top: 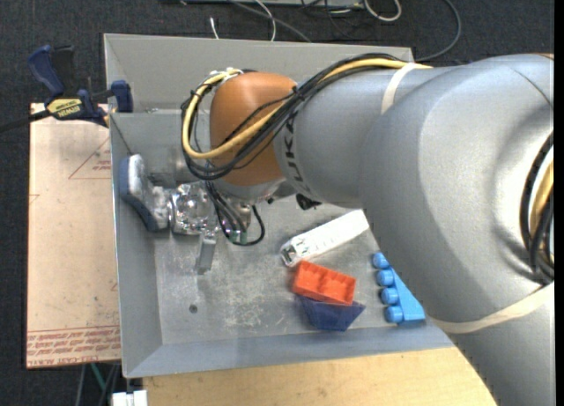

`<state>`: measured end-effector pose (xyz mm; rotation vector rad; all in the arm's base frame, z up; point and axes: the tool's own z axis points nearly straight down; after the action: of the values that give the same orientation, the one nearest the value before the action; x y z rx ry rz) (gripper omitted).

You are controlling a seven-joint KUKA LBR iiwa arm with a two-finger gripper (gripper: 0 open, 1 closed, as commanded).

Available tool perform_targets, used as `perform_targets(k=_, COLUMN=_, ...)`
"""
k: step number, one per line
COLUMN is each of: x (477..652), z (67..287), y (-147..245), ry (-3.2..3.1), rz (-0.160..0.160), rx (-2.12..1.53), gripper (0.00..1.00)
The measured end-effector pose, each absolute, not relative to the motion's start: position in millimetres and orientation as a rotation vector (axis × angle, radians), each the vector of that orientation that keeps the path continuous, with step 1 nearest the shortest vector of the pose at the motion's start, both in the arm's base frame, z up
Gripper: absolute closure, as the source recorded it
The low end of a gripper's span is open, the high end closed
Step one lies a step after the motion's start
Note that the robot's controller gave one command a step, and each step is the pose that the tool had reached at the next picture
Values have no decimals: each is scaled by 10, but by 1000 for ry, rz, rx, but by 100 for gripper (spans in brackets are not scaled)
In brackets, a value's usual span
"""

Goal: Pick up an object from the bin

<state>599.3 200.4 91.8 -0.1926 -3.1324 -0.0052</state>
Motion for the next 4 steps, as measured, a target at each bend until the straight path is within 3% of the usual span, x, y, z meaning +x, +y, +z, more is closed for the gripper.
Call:
perform_targets(k=1, x=5861, z=1122, y=1837, ry=-3147, rz=-12, rx=-157, gripper=0)
perform_targets(k=2, x=6037, z=836, y=1757, ry=-3134, rz=-9, rx=-223, gripper=0)
perform_targets(k=3, x=5936, z=952, y=1673, ry=-3143, rz=-15, rx=-227, gripper=0)
perform_targets(k=4, x=5997, z=797, y=1558, ry=-3137, rz=-10, rx=-195, gripper=0)
